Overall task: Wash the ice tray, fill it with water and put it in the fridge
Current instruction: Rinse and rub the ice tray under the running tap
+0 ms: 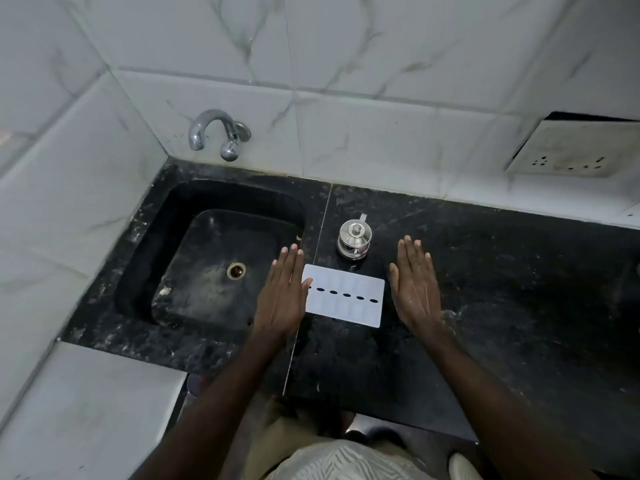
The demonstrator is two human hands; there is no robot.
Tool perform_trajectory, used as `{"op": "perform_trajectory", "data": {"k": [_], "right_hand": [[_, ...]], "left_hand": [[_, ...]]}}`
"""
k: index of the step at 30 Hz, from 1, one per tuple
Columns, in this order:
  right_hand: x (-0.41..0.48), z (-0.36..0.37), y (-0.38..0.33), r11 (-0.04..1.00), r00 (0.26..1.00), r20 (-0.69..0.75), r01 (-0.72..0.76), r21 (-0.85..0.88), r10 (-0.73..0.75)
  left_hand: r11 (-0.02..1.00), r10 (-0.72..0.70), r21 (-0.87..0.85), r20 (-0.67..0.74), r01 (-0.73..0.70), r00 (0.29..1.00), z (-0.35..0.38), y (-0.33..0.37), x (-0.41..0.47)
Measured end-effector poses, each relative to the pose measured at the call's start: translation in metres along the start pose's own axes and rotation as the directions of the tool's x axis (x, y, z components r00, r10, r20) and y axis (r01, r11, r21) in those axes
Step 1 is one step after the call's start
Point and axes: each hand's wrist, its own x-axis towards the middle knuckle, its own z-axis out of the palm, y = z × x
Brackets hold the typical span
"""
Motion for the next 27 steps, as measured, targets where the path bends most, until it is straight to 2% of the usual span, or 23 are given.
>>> {"op": "perform_trajectory", "data": {"k": [4,7,10,16,19,23,27], "right_hand": [[-0.001,0.006,0.0,0.999,0.996,0.07,-0.053,-0.001,0.053],[-0.004,0.012,0.0,0.995,0.981,0.168,-0.103,0.018,0.098],[-0.009,0.016,0.0,0.981,0.945,0.28,-0.189,0.035,0.172],[-0.024,0.028,-0.006,0.939,0.86,0.432,-0.334,0.076,0.271],[-0.03,0.03,-0.012,0.931,0.835,0.467,-0.359,0.064,0.29],[-0.034,0.037,-0.017,0.907,0.816,0.479,-0.412,0.088,0.324],[-0.034,0.041,-0.02,0.838,0.796,0.472,-0.511,0.19,0.378]], "left_hand": [[0.998,-0.068,-0.002,0.082,0.069,0.994,0.009,-0.005,-0.001],[0.985,-0.136,-0.08,0.194,0.153,0.972,0.016,-0.007,0.001],[0.944,-0.214,-0.173,0.325,0.28,0.921,0.024,-0.009,0.001],[0.883,-0.316,-0.176,0.465,0.436,0.827,0.036,-0.01,0.002],[0.851,-0.3,-0.247,0.497,0.464,0.814,0.04,-0.006,0.0],[0.826,-0.32,-0.287,0.47,0.486,0.822,0.043,-0.003,-0.002],[0.772,-0.369,-0.336,0.454,0.54,0.811,0.044,0.0,0.0]]}}
